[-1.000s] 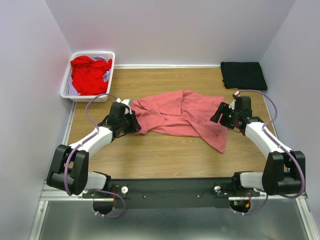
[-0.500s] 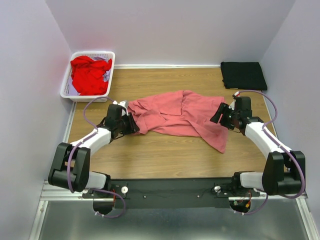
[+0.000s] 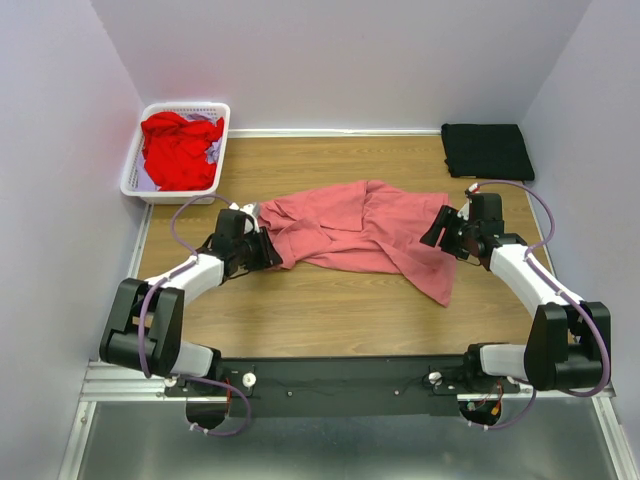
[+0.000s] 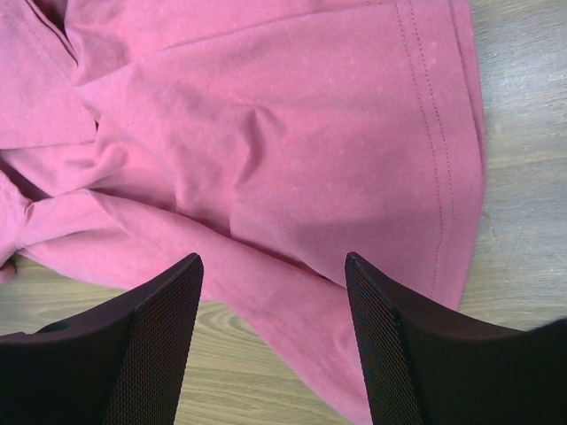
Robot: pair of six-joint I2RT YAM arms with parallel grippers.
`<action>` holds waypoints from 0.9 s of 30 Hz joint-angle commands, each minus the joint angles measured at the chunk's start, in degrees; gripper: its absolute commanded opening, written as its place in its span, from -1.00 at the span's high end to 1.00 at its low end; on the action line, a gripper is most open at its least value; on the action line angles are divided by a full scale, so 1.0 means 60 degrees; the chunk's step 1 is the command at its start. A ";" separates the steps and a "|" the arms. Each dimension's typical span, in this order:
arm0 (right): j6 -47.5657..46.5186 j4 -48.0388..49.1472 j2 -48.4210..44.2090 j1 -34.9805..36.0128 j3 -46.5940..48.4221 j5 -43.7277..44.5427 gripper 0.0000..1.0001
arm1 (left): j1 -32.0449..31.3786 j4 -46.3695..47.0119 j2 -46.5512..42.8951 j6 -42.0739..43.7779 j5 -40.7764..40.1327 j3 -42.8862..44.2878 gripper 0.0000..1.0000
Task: Fold and stack the t-shirts
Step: Flatten the tshirt out
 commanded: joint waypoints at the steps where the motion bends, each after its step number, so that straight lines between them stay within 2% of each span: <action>1: 0.0019 -0.0170 -0.0014 -0.0044 -0.0074 0.0190 -0.45 | -0.0003 0.0176 0.0127 0.0013 0.0238 -0.0088 0.23; 5: 0.0019 -0.0199 -0.0043 -0.0044 -0.0133 0.0248 -0.45 | -0.0003 0.0133 -0.0150 0.0013 0.0136 0.0028 0.41; 6: 0.0034 -0.0199 -0.0072 -0.0044 -0.0176 0.0263 -0.45 | -0.0003 0.0016 -0.0238 0.0042 0.0078 0.0130 0.55; 10: 0.0063 -0.0302 -0.0087 -0.0044 -0.0265 0.0307 -0.45 | -0.0003 -0.0467 -0.0692 0.0320 -0.0332 0.0526 0.77; 12: 0.0063 -0.0360 -0.0072 -0.0043 -0.0294 0.0292 -0.45 | -0.0003 -0.0672 -0.0941 0.0510 -0.0596 0.0673 0.99; 22: 0.0517 -0.1209 0.0045 -0.0043 -0.0557 0.0073 -0.44 | -0.0003 -0.1522 -0.1528 0.1111 -0.1445 0.1537 1.00; 27: 0.0737 -0.1430 0.0483 -0.0029 -0.0821 -0.0162 -0.30 | -0.0003 -0.1640 -0.1616 0.1375 -0.2046 0.1757 1.00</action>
